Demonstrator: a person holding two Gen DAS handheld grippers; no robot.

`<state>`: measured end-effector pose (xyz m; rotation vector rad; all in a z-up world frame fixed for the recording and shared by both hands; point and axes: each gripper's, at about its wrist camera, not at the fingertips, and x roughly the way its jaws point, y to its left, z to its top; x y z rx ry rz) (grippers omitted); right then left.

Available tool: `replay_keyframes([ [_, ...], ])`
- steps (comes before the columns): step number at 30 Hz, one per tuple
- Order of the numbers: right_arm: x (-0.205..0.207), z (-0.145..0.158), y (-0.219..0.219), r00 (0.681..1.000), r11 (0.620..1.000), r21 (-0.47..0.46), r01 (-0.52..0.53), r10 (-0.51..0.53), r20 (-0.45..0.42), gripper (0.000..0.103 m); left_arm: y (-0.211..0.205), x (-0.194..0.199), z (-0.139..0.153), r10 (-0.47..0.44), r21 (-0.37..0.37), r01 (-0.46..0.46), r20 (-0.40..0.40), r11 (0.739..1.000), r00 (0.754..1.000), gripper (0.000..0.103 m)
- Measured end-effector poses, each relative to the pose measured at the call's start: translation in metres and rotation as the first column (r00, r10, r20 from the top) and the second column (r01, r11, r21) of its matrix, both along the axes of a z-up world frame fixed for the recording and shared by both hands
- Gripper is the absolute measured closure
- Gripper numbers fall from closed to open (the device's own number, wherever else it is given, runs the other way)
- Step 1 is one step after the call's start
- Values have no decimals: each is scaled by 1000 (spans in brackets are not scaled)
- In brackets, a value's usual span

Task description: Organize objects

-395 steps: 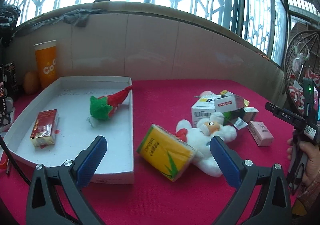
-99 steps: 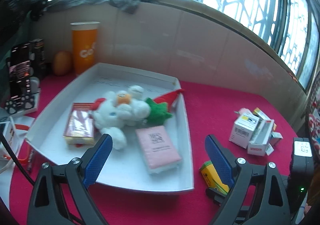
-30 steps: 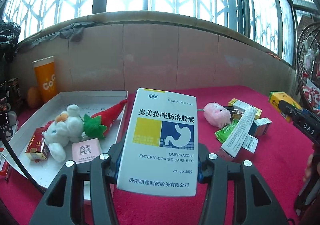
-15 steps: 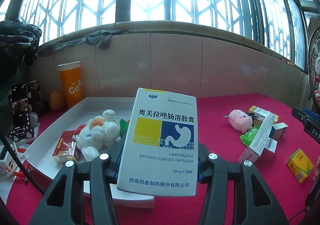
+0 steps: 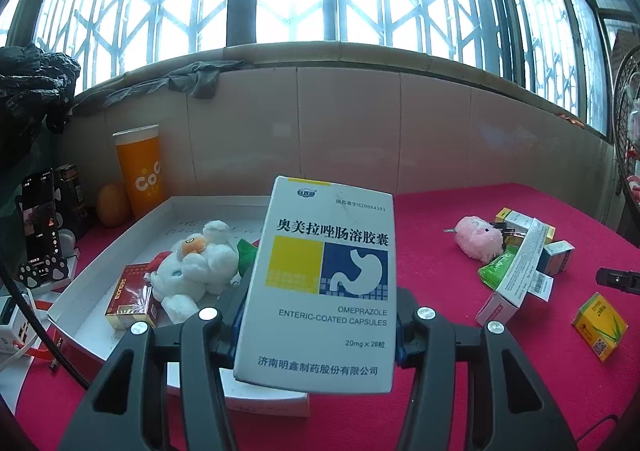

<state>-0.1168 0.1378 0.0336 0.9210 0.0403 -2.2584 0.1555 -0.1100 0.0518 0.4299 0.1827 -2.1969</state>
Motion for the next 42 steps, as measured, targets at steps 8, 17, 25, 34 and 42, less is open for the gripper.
replay_keyframes([
  [8, 37, -14, -30, 974, 960, 166, -225, 224, 30, 37, 0, 0, 0, -3, 3, 3, 1, 1000, 1000, 50],
  [17, 60, -25, -41, 960, 936, 240, -256, 276, -54, 57, 0, -1, 0, -2, -4, 2, -3, 1000, 1000, 50],
  [25, 68, 32, -62, 948, 981, 51, -184, 191, -253, 57, 3, 0, 0, 1, -22, -1, -13, 1000, 1000, 50],
  [34, 74, 21, -108, 905, 994, 28, -108, 109, -410, 57, 5, 4, 2, 7, -26, -7, -21, 1000, 1000, 50],
  [42, 84, 20, -115, 915, 990, 10, -142, 135, -380, 57, 2, 8, 3, 11, -20, -11, -29, 1000, 1000, 50],
])
